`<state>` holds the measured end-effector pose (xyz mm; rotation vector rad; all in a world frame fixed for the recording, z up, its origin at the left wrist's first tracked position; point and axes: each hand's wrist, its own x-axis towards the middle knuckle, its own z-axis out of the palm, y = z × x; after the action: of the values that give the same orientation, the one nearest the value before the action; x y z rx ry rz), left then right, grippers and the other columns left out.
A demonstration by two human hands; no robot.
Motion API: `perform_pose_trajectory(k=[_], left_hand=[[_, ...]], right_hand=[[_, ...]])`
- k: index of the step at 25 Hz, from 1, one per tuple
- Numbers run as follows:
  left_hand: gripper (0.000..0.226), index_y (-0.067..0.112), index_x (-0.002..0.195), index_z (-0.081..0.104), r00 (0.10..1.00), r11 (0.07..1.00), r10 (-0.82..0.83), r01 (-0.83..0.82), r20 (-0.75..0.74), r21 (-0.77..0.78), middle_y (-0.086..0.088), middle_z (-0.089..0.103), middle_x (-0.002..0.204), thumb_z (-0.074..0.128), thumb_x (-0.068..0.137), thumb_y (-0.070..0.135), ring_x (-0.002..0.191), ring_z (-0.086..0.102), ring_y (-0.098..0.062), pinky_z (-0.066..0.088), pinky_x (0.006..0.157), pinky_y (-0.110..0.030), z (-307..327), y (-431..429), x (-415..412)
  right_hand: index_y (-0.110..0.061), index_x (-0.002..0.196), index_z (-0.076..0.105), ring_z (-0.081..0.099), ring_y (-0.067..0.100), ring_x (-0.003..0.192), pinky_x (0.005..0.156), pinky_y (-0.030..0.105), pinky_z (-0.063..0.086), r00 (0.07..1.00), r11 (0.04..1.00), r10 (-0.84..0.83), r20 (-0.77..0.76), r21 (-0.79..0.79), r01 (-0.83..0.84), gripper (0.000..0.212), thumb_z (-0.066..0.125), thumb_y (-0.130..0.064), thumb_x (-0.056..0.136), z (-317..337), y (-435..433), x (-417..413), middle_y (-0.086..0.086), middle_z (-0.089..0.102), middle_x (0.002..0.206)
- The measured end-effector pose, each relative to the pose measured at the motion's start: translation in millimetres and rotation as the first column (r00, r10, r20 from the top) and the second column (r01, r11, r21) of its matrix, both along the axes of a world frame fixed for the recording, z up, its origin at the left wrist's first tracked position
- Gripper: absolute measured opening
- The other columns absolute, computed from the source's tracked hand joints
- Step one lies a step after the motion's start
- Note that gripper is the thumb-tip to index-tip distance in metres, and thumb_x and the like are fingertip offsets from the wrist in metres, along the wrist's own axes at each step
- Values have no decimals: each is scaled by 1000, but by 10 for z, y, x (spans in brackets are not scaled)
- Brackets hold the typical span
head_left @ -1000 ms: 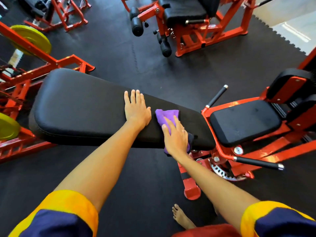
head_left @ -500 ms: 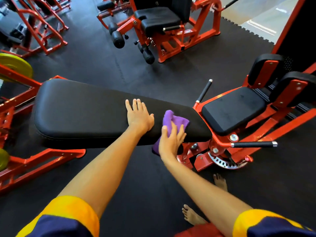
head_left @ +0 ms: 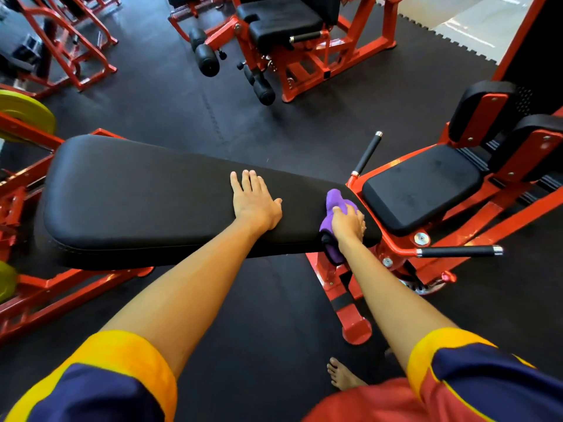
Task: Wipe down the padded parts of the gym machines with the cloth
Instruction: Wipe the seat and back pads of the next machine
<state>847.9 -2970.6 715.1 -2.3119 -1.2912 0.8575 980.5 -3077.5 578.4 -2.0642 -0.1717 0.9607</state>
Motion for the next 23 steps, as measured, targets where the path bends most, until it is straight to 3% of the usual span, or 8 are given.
perform_pose_trajectory(k=[3,6,10,14,16,20,23], left_hand=[[79,0,160,1,1000,1000,-7,7,-1,-13,-18,-4,169,13,106,56,156,-9,-37,-9,123,-60,-131,33,111],[78,0,160,0,1000,1000,-18,18,-6,-9,-17,-5,169,12,106,54,156,-9,-36,-10,121,-62,-293,88,239],[75,1,160,-2,1000,1000,-18,18,5,12,-18,-6,169,11,106,51,156,-8,-35,-8,121,-63,-456,137,367],[74,0,160,0,999,999,-18,17,40,35,-19,-3,169,13,106,49,156,-6,-35,-7,122,-63,-580,166,475],[74,0,160,2,998,999,-11,9,67,34,-19,-1,169,15,106,47,157,-4,-34,-6,123,-62,-617,176,499],[70,-2,160,5,995,999,-18,14,98,37,-20,2,169,18,105,41,157,-2,-33,-3,124,-60,-708,193,571],[70,-2,160,7,992,999,-25,22,123,29,-21,4,168,21,106,39,157,0,-35,-2,124,-59,-775,215,631]], right_hand=[[-23,148,51,33,35,147,121,48,25,959,966,241,150,60,-252,49,44,-43,104,203,9,-145,8,35,162],[-36,152,44,10,25,157,127,44,7,858,890,405,315,78,-449,50,44,-50,104,109,-209,-372,-3,17,171],[-34,154,41,17,31,154,125,49,16,891,909,417,182,-69,-411,56,45,-54,103,-298,-250,116,2,14,171],[-41,157,32,23,38,152,123,51,19,875,872,482,41,-124,-474,54,38,-51,105,-420,368,660,4,8,172],[-46,158,26,22,40,152,122,51,19,829,832,554,77,-105,-545,53,36,-49,106,-322,642,632,4,4,172],[-49,158,24,15,32,155,123,48,22,672,703,677,301,6,-711,55,42,-48,106,-134,458,376,-3,2,173],[-56,156,22,21,29,153,118,49,29,668,698,697,261,-31,-716,57,45,-53,104,-323,110,555,-9,3,172]])
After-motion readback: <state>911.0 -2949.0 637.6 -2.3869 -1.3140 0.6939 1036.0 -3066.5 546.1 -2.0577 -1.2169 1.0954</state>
